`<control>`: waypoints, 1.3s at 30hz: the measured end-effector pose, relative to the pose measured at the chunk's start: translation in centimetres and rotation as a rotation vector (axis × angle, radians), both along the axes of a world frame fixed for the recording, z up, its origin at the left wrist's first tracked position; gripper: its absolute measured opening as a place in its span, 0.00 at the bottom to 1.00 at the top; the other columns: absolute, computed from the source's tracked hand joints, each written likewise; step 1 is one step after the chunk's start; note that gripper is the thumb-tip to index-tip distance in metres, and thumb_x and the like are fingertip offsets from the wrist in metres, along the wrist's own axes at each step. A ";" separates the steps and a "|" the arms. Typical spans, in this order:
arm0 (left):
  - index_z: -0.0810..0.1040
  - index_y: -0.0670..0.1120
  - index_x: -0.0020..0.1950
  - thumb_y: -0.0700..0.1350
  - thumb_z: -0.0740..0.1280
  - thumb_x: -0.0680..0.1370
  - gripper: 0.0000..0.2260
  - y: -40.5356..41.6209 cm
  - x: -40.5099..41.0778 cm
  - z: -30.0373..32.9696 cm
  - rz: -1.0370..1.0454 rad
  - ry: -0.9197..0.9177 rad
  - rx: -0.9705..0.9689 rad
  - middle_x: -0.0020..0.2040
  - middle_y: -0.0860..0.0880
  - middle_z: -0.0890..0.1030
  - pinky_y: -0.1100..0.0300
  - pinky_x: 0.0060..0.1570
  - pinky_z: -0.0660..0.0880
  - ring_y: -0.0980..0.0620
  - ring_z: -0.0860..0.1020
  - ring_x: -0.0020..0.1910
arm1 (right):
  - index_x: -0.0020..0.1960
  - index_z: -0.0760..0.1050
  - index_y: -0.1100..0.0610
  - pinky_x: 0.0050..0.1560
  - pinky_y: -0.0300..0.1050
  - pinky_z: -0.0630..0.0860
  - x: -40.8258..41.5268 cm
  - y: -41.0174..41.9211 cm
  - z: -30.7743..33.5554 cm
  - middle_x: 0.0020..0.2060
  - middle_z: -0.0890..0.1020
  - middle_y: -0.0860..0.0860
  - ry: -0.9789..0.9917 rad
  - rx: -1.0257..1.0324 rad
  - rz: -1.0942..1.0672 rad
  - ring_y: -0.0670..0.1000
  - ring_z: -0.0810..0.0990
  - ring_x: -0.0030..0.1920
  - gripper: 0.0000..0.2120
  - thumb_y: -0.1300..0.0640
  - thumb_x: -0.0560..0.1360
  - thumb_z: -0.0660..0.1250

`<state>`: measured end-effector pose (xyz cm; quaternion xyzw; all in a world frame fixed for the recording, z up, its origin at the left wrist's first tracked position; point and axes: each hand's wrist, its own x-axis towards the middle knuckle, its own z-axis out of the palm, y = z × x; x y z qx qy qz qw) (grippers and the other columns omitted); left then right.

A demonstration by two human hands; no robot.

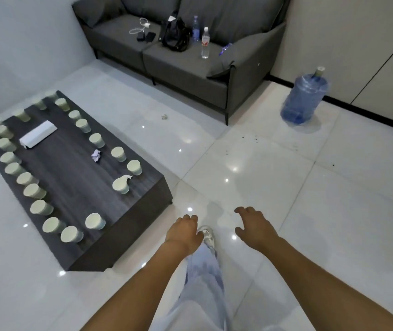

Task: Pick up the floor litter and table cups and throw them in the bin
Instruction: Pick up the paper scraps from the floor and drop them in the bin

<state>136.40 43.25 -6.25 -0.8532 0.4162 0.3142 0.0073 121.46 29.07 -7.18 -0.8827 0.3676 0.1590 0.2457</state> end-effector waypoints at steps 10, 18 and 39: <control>0.65 0.43 0.70 0.51 0.58 0.81 0.20 -20.3 15.7 -0.2 0.026 0.026 -0.061 0.64 0.44 0.72 0.53 0.60 0.71 0.45 0.70 0.64 | 0.73 0.60 0.53 0.58 0.50 0.73 15.7 -20.2 0.5 0.67 0.68 0.54 0.014 -0.004 0.006 0.56 0.68 0.65 0.25 0.53 0.78 0.61; 0.65 0.44 0.71 0.51 0.58 0.81 0.21 -30.2 27.5 -0.7 0.162 0.043 -0.036 0.64 0.45 0.71 0.54 0.59 0.71 0.46 0.70 0.63 | 0.73 0.60 0.53 0.58 0.50 0.72 27.8 -32.3 0.3 0.66 0.68 0.54 0.050 0.040 0.098 0.56 0.68 0.64 0.25 0.54 0.78 0.61; 0.66 0.45 0.71 0.52 0.59 0.80 0.21 -48.1 63.8 -3.0 0.668 0.089 0.014 0.64 0.46 0.73 0.55 0.58 0.73 0.47 0.74 0.60 | 0.74 0.59 0.53 0.58 0.50 0.72 75.6 -57.4 -1.7 0.66 0.69 0.55 0.121 0.056 0.558 0.57 0.68 0.65 0.26 0.55 0.77 0.61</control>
